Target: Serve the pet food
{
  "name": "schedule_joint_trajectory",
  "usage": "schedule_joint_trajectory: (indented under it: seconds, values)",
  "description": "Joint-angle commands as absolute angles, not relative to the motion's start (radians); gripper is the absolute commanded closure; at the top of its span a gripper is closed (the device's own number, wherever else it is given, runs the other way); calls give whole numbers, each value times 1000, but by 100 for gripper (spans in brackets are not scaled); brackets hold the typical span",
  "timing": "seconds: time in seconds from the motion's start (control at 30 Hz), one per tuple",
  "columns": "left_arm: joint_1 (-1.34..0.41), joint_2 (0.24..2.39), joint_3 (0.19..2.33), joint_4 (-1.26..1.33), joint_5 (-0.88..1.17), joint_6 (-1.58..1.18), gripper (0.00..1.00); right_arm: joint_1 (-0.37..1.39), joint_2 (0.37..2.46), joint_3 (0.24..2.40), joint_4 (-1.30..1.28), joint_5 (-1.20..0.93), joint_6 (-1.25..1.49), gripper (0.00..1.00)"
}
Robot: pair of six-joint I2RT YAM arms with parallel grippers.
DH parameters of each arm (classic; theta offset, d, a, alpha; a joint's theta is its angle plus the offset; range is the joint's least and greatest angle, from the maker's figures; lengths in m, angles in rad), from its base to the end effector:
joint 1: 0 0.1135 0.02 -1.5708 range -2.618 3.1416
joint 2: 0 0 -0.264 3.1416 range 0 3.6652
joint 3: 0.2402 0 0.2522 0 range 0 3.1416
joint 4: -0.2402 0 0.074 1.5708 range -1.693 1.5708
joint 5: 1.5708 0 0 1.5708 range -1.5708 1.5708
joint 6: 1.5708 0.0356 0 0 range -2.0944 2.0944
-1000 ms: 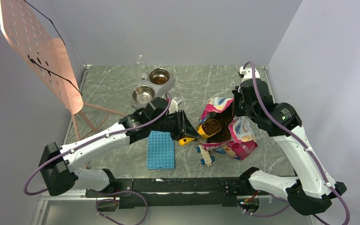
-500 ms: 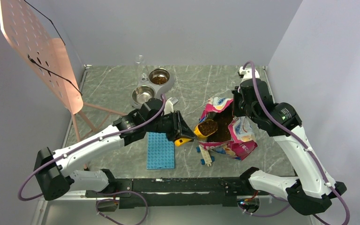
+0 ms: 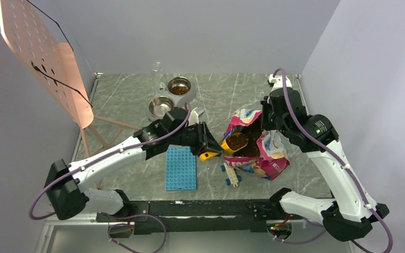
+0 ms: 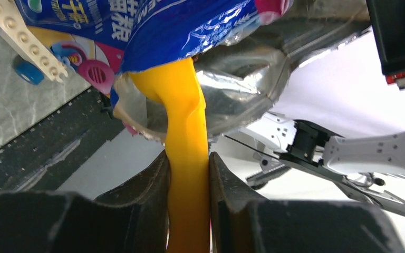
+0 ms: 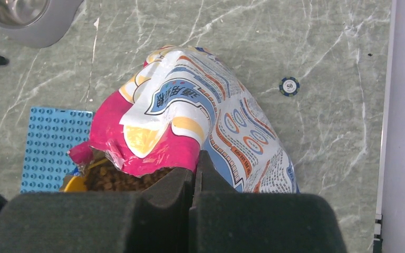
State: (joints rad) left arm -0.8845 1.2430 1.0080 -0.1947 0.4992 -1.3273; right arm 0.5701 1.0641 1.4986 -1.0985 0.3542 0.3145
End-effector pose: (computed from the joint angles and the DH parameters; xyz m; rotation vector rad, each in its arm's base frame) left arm 0.1661 -0.2296 0.3209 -0.1491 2.5140 -1.7097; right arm 0.1526 0.0832 0.4357 -0.0893 2.1871 0.1021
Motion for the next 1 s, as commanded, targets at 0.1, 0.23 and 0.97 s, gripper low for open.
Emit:
schedule_joint_trajectory:
  seconds: [0.1, 0.23, 0.97]
  values:
    - [-842, 1159, 1030, -225, 404, -1289, 100, 569, 1015, 1586, -905, 398, 321, 100]
    - [-830, 1148, 935, -80, 478, -1332, 100, 569, 1024, 1573, -888, 387, 310, 100]
    - [-787, 1142, 487, 917, 530, -1560, 100, 569, 1043, 1614, -879, 386, 310, 100]
